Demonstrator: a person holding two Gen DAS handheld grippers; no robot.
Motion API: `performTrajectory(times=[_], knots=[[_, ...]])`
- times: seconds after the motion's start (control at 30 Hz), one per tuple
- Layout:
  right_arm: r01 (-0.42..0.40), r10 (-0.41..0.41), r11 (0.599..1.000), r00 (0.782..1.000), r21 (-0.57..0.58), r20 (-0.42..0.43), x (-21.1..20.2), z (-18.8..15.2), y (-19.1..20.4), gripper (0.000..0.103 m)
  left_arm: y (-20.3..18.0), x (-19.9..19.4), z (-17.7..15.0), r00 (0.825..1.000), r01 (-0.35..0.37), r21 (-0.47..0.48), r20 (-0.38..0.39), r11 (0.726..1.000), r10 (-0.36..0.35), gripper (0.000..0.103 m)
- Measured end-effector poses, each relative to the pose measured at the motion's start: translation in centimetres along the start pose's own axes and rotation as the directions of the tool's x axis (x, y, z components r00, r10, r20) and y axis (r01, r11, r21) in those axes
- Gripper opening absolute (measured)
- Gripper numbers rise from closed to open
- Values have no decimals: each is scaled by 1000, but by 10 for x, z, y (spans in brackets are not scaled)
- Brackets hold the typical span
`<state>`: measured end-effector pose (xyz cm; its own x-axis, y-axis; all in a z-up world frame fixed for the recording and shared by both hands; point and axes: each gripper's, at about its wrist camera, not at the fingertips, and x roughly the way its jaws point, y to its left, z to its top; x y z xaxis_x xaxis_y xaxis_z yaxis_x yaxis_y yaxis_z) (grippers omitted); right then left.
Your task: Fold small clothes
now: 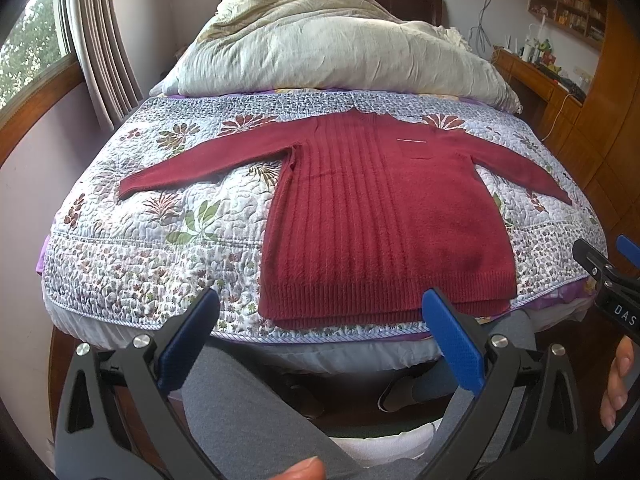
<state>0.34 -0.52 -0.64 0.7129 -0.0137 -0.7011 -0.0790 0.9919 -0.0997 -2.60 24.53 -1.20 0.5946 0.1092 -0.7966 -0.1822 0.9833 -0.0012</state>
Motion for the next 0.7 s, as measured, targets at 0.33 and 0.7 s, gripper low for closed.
performTrajectory(times=[0.33,0.7], knots=[[-125,121,992,988,37,99,41,9,-44,99,0,18,10,963,217,53,150,975,-222,100],[-153,198,821,980,550,-23,180,31,-249,88,-12,71,39,917,386,11,104,922,-385,100]])
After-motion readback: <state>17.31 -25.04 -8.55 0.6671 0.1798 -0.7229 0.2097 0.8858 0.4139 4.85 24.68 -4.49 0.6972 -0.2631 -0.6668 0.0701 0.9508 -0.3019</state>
